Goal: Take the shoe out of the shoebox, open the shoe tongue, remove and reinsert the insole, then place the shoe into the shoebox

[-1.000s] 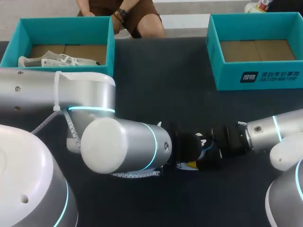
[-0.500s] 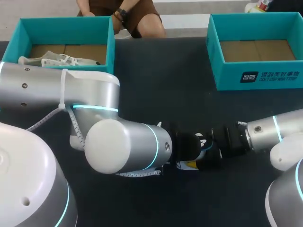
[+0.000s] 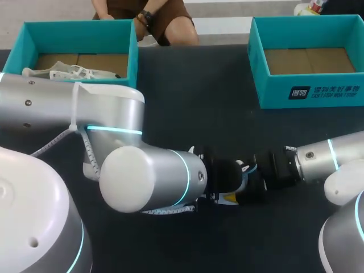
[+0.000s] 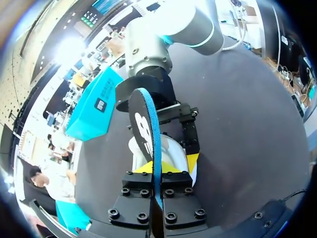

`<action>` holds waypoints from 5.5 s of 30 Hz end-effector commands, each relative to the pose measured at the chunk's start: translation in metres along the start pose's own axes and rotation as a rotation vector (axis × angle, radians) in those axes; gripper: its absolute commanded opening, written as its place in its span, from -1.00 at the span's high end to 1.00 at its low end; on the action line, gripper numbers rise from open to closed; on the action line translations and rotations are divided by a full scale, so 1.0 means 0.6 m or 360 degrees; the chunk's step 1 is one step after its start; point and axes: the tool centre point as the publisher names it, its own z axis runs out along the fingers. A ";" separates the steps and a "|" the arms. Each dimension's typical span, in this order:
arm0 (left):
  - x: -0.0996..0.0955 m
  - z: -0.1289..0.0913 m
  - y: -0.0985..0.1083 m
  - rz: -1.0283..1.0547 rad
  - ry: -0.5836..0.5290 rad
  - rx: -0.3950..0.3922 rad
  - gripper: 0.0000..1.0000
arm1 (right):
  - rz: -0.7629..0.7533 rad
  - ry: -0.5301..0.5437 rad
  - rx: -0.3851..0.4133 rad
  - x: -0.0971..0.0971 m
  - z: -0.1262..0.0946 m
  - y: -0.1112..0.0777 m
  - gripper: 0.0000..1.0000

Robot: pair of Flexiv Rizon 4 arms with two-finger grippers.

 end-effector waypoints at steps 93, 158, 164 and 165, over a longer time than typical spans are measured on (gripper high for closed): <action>-0.276 -0.316 -0.176 -0.0902 0.1007 0.1209 1.00 | 0.0001 -0.0001 0.0009 0.000 0.006 -0.004 1.00; -0.235 -0.538 -0.299 -0.2161 0.1569 0.1256 1.00 | 0.0001 -0.0001 0.0009 0.000 0.006 -0.004 1.00; -0.229 -0.543 -0.302 -0.2201 0.1598 0.1252 1.00 | 0.0001 -0.0001 0.0009 0.000 0.006 -0.004 1.00; -0.228 -0.543 -0.302 -0.2207 0.1600 0.1251 1.00 | 0.0001 -0.0001 0.0009 0.000 0.006 -0.004 1.00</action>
